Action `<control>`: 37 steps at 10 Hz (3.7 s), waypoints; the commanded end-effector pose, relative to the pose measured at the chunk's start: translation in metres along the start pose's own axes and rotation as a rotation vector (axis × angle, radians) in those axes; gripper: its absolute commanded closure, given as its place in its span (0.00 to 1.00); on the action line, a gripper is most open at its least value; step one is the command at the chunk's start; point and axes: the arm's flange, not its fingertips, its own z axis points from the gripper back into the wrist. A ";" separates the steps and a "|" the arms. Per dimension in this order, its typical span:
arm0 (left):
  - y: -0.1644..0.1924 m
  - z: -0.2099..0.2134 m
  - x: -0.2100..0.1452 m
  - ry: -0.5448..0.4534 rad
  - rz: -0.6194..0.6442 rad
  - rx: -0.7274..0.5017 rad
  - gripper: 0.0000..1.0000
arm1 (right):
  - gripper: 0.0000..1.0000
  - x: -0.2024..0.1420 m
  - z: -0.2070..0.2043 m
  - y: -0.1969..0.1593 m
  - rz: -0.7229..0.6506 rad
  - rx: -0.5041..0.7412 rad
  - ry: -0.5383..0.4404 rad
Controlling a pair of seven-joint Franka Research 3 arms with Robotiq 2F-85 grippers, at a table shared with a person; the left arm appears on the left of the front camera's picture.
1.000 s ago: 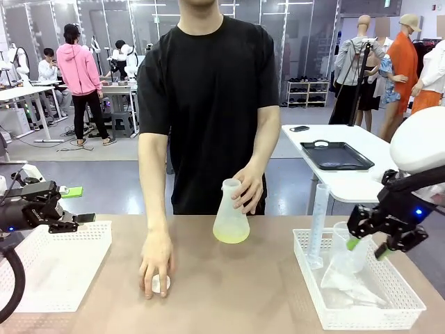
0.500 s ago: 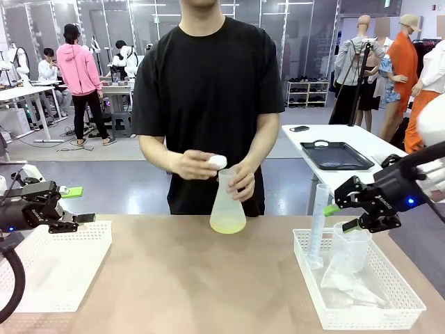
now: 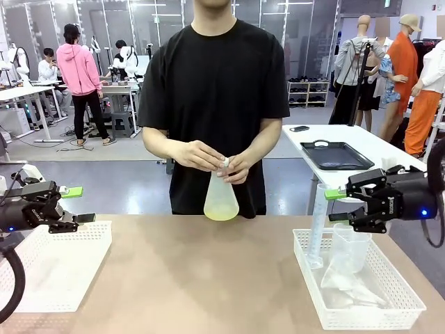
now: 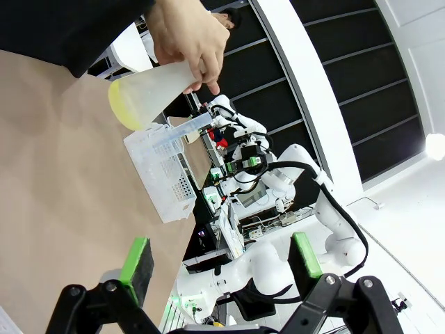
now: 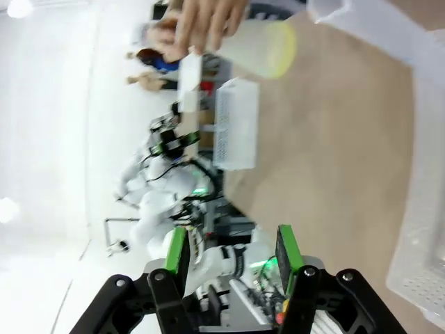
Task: Prepare the solutions needed for the experiment.
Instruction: When the human places the Big flask in the center of the table, pick up the Big flask and place it in the left Organizing basket.
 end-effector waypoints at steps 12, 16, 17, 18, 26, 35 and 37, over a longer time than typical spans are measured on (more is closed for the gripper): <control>0.000 0.000 0.001 0.004 -0.005 0.010 0.00 | 0.36 -0.003 -0.020 -0.021 -0.057 0.144 0.067; 0.000 0.000 0.001 0.004 -0.005 0.010 0.00 | 0.36 -0.003 -0.020 -0.021 -0.057 0.144 0.067; 0.000 0.000 0.001 0.004 -0.005 0.010 0.00 | 0.36 -0.003 -0.020 -0.021 -0.057 0.144 0.067; 0.000 0.000 0.001 0.004 -0.005 0.010 0.00 | 0.36 -0.003 -0.020 -0.021 -0.057 0.144 0.067; 0.000 0.000 0.001 0.004 -0.005 0.010 0.00 | 0.36 -0.003 -0.020 -0.021 -0.057 0.144 0.067; -0.010 -0.030 0.042 0.223 -0.388 0.097 0.00 | 0.36 -0.003 -0.020 -0.021 -0.057 0.144 0.067; -0.010 -0.051 0.056 0.350 -0.466 0.101 0.00 | 0.36 -0.003 -0.020 -0.021 -0.057 0.144 0.067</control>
